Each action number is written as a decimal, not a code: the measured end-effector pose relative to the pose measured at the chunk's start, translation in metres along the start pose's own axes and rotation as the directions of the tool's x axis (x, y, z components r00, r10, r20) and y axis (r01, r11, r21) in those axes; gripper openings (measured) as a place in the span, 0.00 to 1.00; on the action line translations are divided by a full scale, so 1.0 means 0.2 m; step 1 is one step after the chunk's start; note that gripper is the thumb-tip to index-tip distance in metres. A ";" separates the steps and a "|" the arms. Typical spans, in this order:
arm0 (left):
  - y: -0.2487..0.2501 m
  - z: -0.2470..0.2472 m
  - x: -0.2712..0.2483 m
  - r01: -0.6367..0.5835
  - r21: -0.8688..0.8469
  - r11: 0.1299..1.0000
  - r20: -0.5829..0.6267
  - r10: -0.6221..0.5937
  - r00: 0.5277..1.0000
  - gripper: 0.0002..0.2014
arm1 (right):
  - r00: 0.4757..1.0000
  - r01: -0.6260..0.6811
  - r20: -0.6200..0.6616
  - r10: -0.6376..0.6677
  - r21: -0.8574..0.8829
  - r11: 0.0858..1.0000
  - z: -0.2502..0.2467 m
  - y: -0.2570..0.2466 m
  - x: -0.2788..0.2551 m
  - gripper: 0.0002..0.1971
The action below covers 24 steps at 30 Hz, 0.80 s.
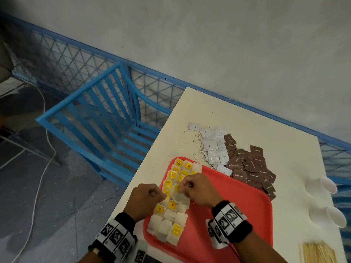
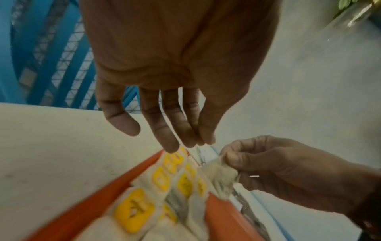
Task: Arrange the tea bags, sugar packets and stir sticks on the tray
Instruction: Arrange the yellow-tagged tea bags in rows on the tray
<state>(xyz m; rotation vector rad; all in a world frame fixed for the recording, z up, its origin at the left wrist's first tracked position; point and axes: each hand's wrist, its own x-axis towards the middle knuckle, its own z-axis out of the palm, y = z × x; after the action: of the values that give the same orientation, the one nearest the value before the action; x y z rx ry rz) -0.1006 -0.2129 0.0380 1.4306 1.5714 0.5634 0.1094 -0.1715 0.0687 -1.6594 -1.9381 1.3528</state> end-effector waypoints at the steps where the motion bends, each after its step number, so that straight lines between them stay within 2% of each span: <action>1: -0.03 0.00 0.00 0.006 0.027 1.000 0.017 -0.007 1.000 0.08 | 0.998 -0.010 0.057 0.014 -0.068 0.998 0.02 0.02 0.03 0.14; 4: -0.10 -0.01 -0.01 0.022 0.074 0.997 0.114 -0.030 0.993 0.08 | 0.979 -0.007 0.198 0.043 -0.178 0.984 0.08 0.08 0.11 0.24; 6: -0.13 -0.02 0.00 0.028 0.078 0.997 0.136 -0.039 0.990 0.06 | 0.964 -0.009 0.256 0.065 -0.213 0.977 0.11 0.09 0.15 0.22; 9: -0.15 -0.04 0.01 0.026 0.083 0.996 0.133 -0.037 0.990 0.07 | 0.956 -0.031 0.274 0.099 -0.243 0.969 0.14 0.11 0.18 0.14; 12: -0.14 -0.05 0.02 0.021 0.092 0.996 0.138 -0.033 0.990 0.08 | 0.972 -0.036 0.215 0.097 -0.273 0.961 0.19 0.13 0.20 0.11; 18: -0.11 -0.02 0.05 -0.014 0.111 0.994 0.157 -0.004 0.988 0.09 | 0.995 -0.096 -0.044 0.088 -0.248 0.964 0.23 0.14 0.14 0.08; 24: -0.07 0.04 0.10 -0.021 0.158 0.987 0.252 -0.020 0.968 0.07 | 0.998 -0.053 0.018 0.059 -0.244 0.968 0.30 0.14 0.05 0.10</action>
<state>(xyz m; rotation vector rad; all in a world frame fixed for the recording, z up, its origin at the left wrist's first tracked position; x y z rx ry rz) -0.0995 -0.1995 0.0174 1.5557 1.4362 0.2465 0.0830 -0.1929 0.0112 -1.8263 -2.1611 1.1990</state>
